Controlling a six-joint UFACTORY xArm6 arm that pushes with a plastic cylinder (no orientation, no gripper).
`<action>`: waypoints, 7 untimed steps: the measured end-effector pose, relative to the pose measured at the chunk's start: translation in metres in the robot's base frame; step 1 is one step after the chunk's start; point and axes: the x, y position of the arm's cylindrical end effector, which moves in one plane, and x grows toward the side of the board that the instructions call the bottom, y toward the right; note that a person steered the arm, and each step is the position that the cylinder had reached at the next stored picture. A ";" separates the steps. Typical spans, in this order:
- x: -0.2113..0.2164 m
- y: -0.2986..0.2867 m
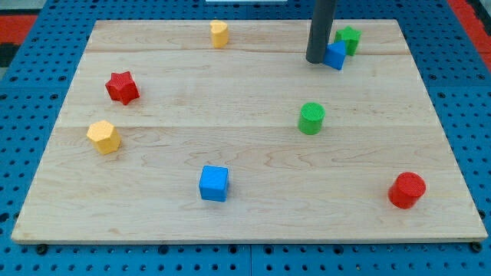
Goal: Slide the blue triangle to the bottom of the green star
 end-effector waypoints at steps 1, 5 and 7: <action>-0.037 -0.012; -0.002 0.039; 0.016 0.021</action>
